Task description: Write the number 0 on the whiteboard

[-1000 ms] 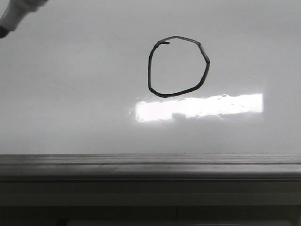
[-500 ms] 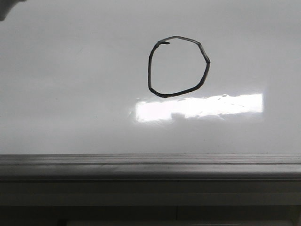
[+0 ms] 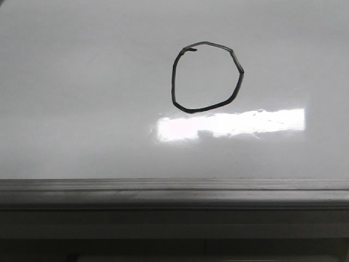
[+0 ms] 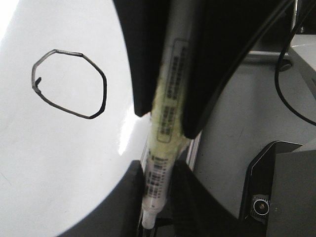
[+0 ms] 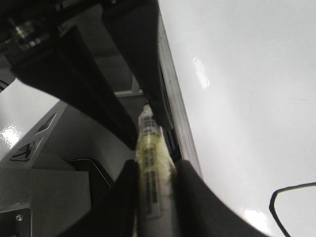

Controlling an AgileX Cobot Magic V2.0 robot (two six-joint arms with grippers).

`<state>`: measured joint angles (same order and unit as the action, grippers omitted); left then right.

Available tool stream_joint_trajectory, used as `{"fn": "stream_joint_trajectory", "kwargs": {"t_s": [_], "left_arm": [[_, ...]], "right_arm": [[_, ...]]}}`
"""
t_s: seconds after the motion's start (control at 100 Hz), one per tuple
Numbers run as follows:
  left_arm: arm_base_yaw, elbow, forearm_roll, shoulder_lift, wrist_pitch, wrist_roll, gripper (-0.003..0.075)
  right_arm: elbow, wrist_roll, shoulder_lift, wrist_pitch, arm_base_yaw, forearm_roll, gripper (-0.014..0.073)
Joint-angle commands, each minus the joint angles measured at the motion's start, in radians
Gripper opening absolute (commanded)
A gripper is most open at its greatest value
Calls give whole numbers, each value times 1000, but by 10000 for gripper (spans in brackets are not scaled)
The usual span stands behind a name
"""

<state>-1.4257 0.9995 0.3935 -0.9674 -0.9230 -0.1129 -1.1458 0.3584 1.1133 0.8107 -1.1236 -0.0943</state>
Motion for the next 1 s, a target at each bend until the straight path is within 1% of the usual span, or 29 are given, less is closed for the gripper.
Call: {"fn": "stream_joint_trajectory", "kwargs": {"t_s": [0.0, 0.04, 0.09, 0.19, 0.26, 0.67, 0.72, 0.79, 0.86, 0.98, 0.99], "left_arm": [[1, 30, 24, 10, 47, -9, 109], [1, 30, 24, 10, 44, -9, 111], [1, 30, 24, 10, 44, -9, 137], [1, 30, 27, 10, 41, -9, 251], [1, 30, 28, 10, 36, -9, 292], [1, 30, 40, -38, 25, -9, 292], [1, 30, 48, -42, 28, -9, 283], [1, 30, 68, -42, 33, -9, 247], [1, 30, 84, -42, 33, -9, 188], [1, 30, 89, -42, 33, -9, 51], [1, 30, 89, -42, 33, -9, 51]], "right_arm": [[-30, 9, -16, -75, -2, -17, -49], [-30, 9, -16, -75, -2, -17, -49], [-30, 9, -16, -75, -2, -17, -49], [-30, 9, -16, -75, -2, -19, -49], [-30, 9, -16, -75, -2, -23, -49], [-30, 10, -16, -77, -2, -60, -49], [-30, 10, -16, -77, -2, -60, -49], [-30, 10, -16, -77, -2, -60, -49], [-30, 10, -16, -73, -2, -60, -49], [-30, 10, -16, -71, -2, -60, -49], [-30, 10, -16, -71, -2, -60, -49]]}}
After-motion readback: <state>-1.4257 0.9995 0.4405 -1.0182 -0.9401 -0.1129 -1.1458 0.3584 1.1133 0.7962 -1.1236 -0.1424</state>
